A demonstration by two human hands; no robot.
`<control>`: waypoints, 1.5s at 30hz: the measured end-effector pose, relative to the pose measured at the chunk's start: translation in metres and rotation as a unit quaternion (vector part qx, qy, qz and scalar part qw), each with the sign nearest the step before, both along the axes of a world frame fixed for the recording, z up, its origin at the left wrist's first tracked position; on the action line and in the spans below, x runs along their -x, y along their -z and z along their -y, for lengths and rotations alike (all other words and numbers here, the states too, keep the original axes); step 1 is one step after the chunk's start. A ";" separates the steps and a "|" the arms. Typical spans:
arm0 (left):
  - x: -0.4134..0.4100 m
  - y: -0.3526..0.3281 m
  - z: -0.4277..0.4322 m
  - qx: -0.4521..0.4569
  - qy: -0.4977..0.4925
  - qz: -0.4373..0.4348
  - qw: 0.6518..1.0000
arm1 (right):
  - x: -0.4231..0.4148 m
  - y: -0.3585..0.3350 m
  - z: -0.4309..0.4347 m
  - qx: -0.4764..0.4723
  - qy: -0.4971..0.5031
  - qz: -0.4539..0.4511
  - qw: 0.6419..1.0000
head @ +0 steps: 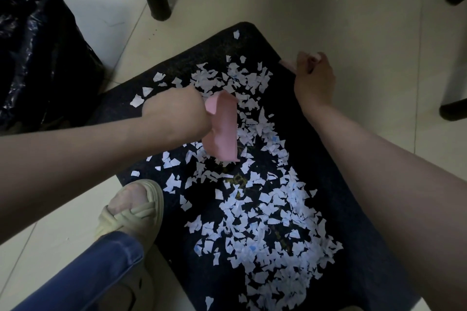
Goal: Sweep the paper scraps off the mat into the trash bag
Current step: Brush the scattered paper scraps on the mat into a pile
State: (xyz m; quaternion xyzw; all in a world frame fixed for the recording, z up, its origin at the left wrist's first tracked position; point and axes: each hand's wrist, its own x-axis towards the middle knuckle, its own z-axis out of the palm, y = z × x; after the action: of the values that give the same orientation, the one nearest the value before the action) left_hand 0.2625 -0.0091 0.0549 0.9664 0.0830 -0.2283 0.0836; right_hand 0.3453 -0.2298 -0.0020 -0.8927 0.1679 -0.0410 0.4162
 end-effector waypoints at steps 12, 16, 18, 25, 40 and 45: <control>-0.003 0.003 -0.011 -0.001 -0.021 0.003 1.000 | 0.006 -0.015 -0.023 0.089 -0.017 0.062 0.994; -0.002 0.006 -0.009 -0.007 -0.018 0.002 1.000 | -0.004 -0.001 -0.019 -0.044 -0.030 0.002 0.999; -0.003 0.005 -0.009 -0.008 -0.016 0.001 1.000 | -0.006 0.011 -0.017 -0.057 -0.065 -0.060 0.994; -0.005 0.001 -0.012 0.003 -0.021 -0.004 1.000 | 0.010 0.000 -0.031 0.130 -0.135 -0.076 0.979; -0.005 -0.002 -0.012 -0.002 -0.021 -0.006 1.000 | 0.015 0.003 -0.029 0.130 -0.083 -0.007 0.988; -0.004 -0.001 -0.011 -0.005 -0.028 -0.005 1.000 | 0.014 -0.008 -0.022 0.036 -0.028 0.009 0.999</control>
State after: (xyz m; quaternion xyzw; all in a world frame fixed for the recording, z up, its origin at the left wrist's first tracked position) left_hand 0.2668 0.0019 0.0557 0.9630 0.1114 -0.2302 0.0845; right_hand 0.3316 -0.2079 0.0060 -0.9111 0.1377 -0.0439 0.3859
